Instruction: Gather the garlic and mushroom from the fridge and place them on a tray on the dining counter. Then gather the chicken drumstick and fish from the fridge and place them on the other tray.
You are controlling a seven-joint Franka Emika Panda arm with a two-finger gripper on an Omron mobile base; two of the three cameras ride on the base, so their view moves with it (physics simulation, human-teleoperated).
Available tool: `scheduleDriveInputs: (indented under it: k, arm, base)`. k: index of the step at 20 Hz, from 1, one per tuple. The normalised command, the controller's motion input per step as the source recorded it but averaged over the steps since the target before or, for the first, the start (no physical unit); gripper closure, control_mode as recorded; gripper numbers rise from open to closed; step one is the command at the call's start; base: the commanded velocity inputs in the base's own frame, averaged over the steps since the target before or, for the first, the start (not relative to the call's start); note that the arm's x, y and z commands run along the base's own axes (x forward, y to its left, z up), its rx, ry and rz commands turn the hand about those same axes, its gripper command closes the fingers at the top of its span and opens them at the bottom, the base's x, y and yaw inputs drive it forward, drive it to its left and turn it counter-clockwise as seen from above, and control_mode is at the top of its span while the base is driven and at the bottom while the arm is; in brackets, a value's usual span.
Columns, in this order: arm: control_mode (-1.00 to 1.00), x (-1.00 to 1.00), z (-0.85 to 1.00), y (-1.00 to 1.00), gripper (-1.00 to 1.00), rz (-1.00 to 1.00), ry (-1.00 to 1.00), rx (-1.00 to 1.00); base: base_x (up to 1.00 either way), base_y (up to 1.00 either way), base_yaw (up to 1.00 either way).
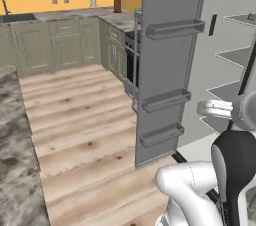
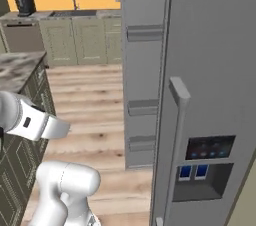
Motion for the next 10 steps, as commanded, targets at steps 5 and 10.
scheduleDriveInputs:
  k: [5, 10]
  arm:
    - [1.00, 0.00, 0.00, 0.00, -1.00, 0.00, 0.00, 0.00]
    - [1.00, 0.00, 0.00, 0.00, -1.00, 0.00, 0.00, 0.00]
  base:
    - [0.24, 0.57, -0.36]
    - [0.47, -0.11, -0.17]
